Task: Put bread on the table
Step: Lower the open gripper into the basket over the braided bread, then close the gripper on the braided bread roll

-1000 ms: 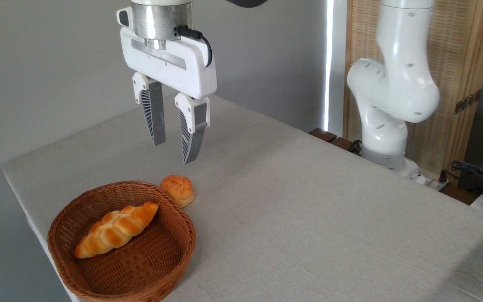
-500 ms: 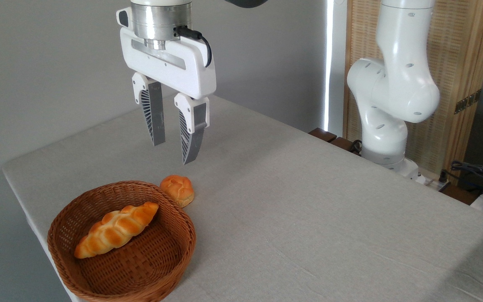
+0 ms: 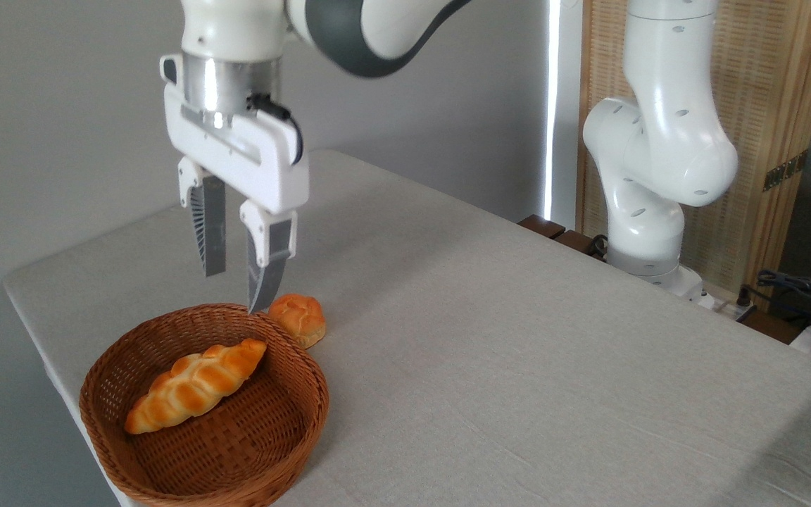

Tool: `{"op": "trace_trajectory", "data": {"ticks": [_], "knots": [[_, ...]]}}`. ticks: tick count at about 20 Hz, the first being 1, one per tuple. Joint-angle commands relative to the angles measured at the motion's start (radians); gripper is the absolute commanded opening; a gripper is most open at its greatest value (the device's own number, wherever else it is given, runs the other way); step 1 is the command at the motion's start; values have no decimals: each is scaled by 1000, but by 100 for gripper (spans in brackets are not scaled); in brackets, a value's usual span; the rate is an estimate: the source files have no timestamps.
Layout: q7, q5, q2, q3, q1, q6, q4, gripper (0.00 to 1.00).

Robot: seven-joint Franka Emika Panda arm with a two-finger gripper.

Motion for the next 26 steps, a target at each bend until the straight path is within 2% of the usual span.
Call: {"op": "trace_trajectory", "data": {"ticks": [1, 8, 14, 22, 23, 25, 26], "knots": [[12, -22, 59, 3, -3, 46, 24, 100], [15, -2, 185, -49, -6, 172, 25, 100], [15, 10, 243, -60, -6, 200, 24, 100], [12, 24, 273, -79, -6, 223, 25, 100], [18, 26, 273, -77, -7, 223, 25, 93], [18, 24, 268, -77, -6, 221, 25, 58], [16, 23, 266, -77, -6, 220, 25, 47]]}}
